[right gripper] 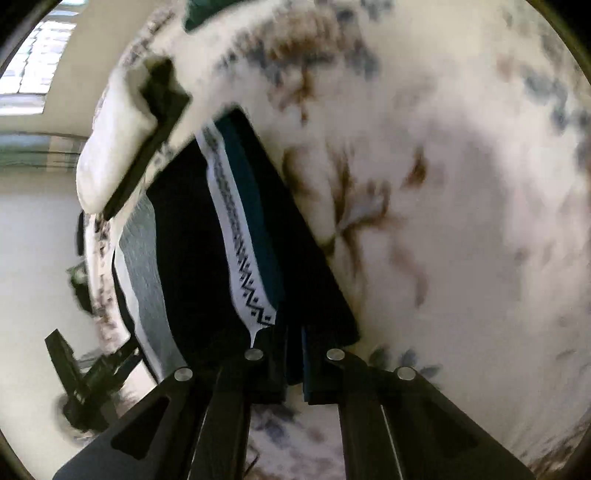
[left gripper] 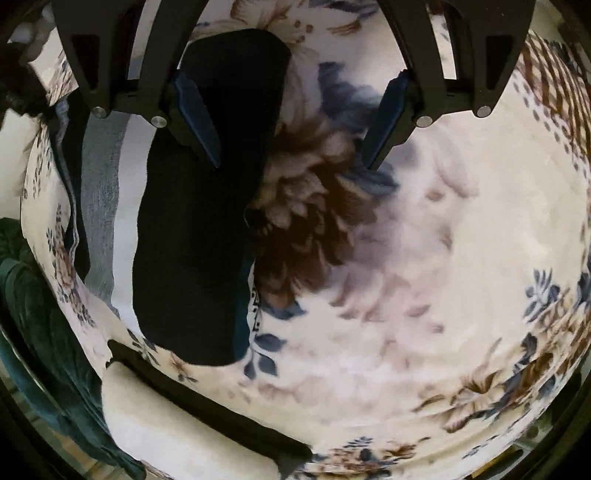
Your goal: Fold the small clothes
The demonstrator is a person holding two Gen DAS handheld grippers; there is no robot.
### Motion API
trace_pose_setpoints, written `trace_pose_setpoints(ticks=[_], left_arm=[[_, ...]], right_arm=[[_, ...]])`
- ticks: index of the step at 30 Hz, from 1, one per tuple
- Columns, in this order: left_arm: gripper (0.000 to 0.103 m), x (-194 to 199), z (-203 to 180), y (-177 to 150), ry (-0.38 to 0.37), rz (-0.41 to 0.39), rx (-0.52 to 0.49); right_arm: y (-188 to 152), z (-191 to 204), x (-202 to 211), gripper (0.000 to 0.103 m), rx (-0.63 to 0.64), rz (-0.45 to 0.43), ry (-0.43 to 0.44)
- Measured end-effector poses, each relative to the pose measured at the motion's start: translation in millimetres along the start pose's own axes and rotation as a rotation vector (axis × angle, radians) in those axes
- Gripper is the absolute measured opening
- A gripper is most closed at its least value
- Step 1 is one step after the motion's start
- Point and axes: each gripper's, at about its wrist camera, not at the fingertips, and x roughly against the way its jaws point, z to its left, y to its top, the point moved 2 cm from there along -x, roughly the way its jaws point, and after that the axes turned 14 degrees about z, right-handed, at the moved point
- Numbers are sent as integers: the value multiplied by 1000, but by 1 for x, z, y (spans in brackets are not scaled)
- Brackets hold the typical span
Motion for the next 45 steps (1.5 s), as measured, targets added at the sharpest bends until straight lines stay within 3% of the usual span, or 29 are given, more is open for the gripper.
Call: trace_pose_setpoints(ticks=[3, 6, 7, 9, 10, 11, 13, 16, 18, 20, 23, 25, 26, 27, 28, 30, 35, 39, 45], left_arm=[[77, -3, -5, 3, 4, 6, -20], [77, 0, -8, 8, 2, -4, -34], [77, 3, -7, 10, -20, -13, -37], [77, 7, -3, 14, -93, -31, -47], [79, 8, -1, 18, -175, -37, -60], [90, 7, 0, 21, -234, -36, -68], [95, -3, 2, 31, -382, -23, -83], [95, -29, -5, 49, -569, 31, -108], [95, -49, -9, 59, -602, 76, -110], [95, -57, -14, 66, -603, 73, -128], [95, -53, -21, 68, -638, 48, -158], [53, -48, -26, 65, -686, 29, -180], [40, -46, -29, 62, -696, 27, -190], [33, -41, -32, 60, -698, 8, -206], [31, -36, -32, 59, -698, -7, -219], [28, -31, -36, 63, -694, -20, -228], [26, -11, -42, 65, -725, -27, -229], [26, 26, -41, 77, -752, -62, -250], [26, 96, -51, 140, -752, -126, -296]], right_arm=[[9, 7, 8, 5, 58, -25, -101], [14, -1, -26, 5, 62, 107, -136], [16, -4, -37, 5, 63, 174, -106], [22, -11, -35, 16, 45, 209, -39], [26, -14, -29, 32, 34, 197, -4], [33, -20, -18, 52, 22, 160, 60], [46, -25, -12, 70, 27, 128, 144], [75, -20, -39, 73, 83, 199, 241], [90, -12, -67, 73, 132, 269, 238], [97, -3, -83, 77, 146, 299, 291], [100, 11, -88, 77, 176, 324, 378], [99, 20, -95, 74, 206, 344, 374], [97, 24, -97, 63, 218, 341, 373], [96, 26, -97, 52, 218, 343, 385], [95, 26, -95, 35, 210, 339, 389], [93, 29, -87, 28, 212, 302, 381], [88, 35, -55, 21, 193, 235, 366], [84, 56, -16, 21, 217, 171, 374], [110, 120, 36, 21, 261, 78, 412]])
